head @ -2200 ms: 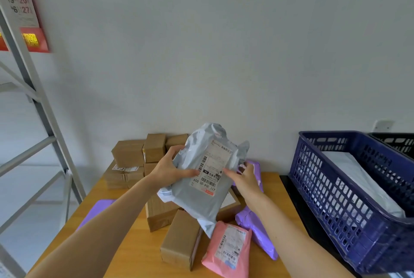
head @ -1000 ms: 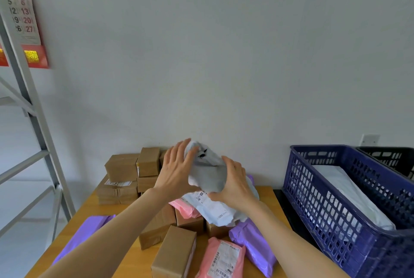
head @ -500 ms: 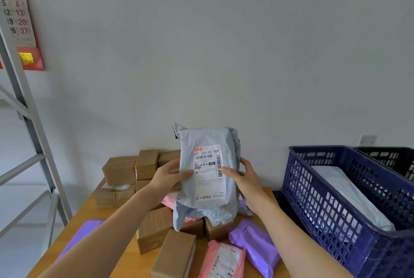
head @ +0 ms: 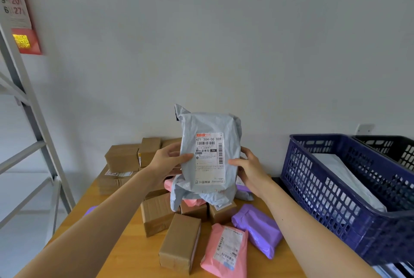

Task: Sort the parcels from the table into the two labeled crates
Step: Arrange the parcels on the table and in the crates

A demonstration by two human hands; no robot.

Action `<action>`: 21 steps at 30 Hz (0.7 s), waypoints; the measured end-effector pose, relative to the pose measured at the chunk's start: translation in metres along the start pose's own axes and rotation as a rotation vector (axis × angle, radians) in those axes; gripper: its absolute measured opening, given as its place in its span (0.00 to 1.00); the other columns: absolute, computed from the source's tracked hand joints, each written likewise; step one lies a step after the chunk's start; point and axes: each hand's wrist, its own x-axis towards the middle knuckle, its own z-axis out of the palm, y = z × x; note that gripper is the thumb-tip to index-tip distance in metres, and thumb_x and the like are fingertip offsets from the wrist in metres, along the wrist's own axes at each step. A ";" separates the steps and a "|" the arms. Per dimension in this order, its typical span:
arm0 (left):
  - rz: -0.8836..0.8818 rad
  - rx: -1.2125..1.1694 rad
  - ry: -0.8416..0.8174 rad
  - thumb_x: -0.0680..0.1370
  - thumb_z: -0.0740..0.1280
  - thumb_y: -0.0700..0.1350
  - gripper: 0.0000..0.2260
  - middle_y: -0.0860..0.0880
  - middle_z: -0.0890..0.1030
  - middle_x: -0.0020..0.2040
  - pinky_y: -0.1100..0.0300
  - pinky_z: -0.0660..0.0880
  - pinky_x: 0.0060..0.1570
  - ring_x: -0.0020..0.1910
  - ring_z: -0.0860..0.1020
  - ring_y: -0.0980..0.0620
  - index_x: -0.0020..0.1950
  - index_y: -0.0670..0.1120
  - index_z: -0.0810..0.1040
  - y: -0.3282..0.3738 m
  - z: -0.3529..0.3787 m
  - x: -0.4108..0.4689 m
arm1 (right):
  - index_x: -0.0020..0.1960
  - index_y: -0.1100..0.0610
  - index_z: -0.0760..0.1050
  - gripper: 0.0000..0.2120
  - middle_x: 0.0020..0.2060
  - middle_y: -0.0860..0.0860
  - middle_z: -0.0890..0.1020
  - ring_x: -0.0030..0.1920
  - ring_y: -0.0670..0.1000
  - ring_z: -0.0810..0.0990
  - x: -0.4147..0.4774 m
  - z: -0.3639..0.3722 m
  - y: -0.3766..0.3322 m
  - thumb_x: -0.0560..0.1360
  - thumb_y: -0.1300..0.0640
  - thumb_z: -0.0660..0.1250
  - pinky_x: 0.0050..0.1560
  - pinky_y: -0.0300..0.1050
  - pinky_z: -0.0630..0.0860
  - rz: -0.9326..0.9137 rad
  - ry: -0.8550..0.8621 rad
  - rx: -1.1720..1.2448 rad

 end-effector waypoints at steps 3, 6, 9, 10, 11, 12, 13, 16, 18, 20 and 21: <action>0.000 -0.018 0.011 0.70 0.76 0.44 0.18 0.51 0.86 0.47 0.55 0.81 0.39 0.45 0.85 0.50 0.58 0.53 0.79 0.002 -0.006 0.000 | 0.65 0.57 0.69 0.24 0.56 0.59 0.81 0.56 0.59 0.81 -0.003 0.006 0.002 0.72 0.69 0.69 0.52 0.51 0.78 -0.005 0.028 -0.015; 0.012 -0.011 -0.005 0.71 0.76 0.44 0.17 0.51 0.85 0.48 0.56 0.81 0.39 0.46 0.84 0.50 0.58 0.54 0.78 -0.002 -0.011 -0.002 | 0.66 0.58 0.69 0.26 0.57 0.59 0.81 0.56 0.58 0.81 -0.010 0.009 0.005 0.71 0.71 0.70 0.52 0.50 0.78 0.002 0.016 -0.052; 0.002 -0.021 -0.016 0.72 0.75 0.43 0.19 0.48 0.84 0.52 0.51 0.82 0.45 0.50 0.83 0.47 0.61 0.52 0.77 -0.010 -0.012 -0.004 | 0.67 0.58 0.68 0.28 0.59 0.58 0.80 0.59 0.58 0.80 -0.018 0.011 0.009 0.71 0.72 0.69 0.59 0.54 0.77 0.005 0.024 -0.089; -0.003 -0.032 -0.023 0.72 0.75 0.43 0.20 0.47 0.84 0.53 0.50 0.82 0.46 0.51 0.83 0.47 0.62 0.51 0.77 -0.012 -0.011 -0.004 | 0.68 0.58 0.68 0.28 0.60 0.58 0.79 0.59 0.58 0.79 -0.021 0.011 0.010 0.71 0.72 0.69 0.61 0.55 0.76 0.004 0.034 -0.097; -0.007 -0.042 -0.032 0.72 0.75 0.43 0.20 0.47 0.84 0.54 0.49 0.82 0.46 0.51 0.83 0.46 0.63 0.50 0.77 -0.015 -0.010 -0.005 | 0.68 0.58 0.68 0.28 0.60 0.57 0.79 0.59 0.57 0.79 -0.025 0.010 0.011 0.71 0.72 0.70 0.59 0.55 0.77 0.004 0.044 -0.103; -0.010 -0.048 -0.042 0.72 0.75 0.43 0.20 0.47 0.84 0.54 0.50 0.82 0.46 0.51 0.83 0.46 0.63 0.50 0.77 -0.018 -0.007 -0.005 | 0.67 0.58 0.69 0.27 0.59 0.56 0.80 0.58 0.57 0.80 -0.029 0.008 0.012 0.71 0.71 0.70 0.55 0.54 0.78 0.008 0.055 -0.106; -0.015 -0.049 -0.052 0.72 0.75 0.44 0.20 0.47 0.84 0.54 0.50 0.82 0.46 0.51 0.83 0.47 0.63 0.50 0.77 -0.020 -0.004 -0.005 | 0.66 0.57 0.70 0.26 0.59 0.55 0.80 0.57 0.57 0.80 -0.034 0.005 0.013 0.71 0.70 0.70 0.48 0.52 0.79 0.014 0.069 -0.108; -0.034 -0.054 -0.077 0.72 0.76 0.44 0.21 0.47 0.83 0.53 0.48 0.81 0.48 0.51 0.83 0.46 0.63 0.51 0.77 -0.027 0.012 -0.003 | 0.64 0.56 0.72 0.25 0.57 0.53 0.82 0.57 0.55 0.81 -0.047 -0.009 0.015 0.70 0.68 0.72 0.46 0.49 0.78 0.009 0.133 -0.102; -0.030 -0.047 -0.101 0.71 0.76 0.44 0.20 0.47 0.83 0.53 0.50 0.82 0.45 0.50 0.83 0.46 0.61 0.52 0.77 -0.026 0.026 -0.001 | 0.62 0.55 0.74 0.23 0.55 0.52 0.83 0.56 0.54 0.82 -0.057 -0.020 0.014 0.70 0.69 0.72 0.52 0.50 0.79 -0.003 0.172 -0.081; -0.023 -0.040 -0.127 0.71 0.76 0.45 0.18 0.47 0.83 0.52 0.52 0.82 0.44 0.50 0.83 0.47 0.59 0.54 0.77 -0.025 0.044 0.001 | 0.59 0.55 0.73 0.21 0.53 0.52 0.84 0.54 0.53 0.83 -0.069 -0.033 0.012 0.70 0.70 0.71 0.51 0.49 0.79 -0.011 0.214 -0.047; -0.021 -0.040 -0.136 0.71 0.76 0.45 0.18 0.47 0.83 0.52 0.52 0.81 0.43 0.50 0.83 0.47 0.59 0.54 0.77 -0.024 0.052 0.001 | 0.59 0.56 0.73 0.21 0.53 0.53 0.83 0.54 0.53 0.82 -0.074 -0.038 0.011 0.70 0.71 0.71 0.51 0.48 0.79 -0.011 0.239 -0.025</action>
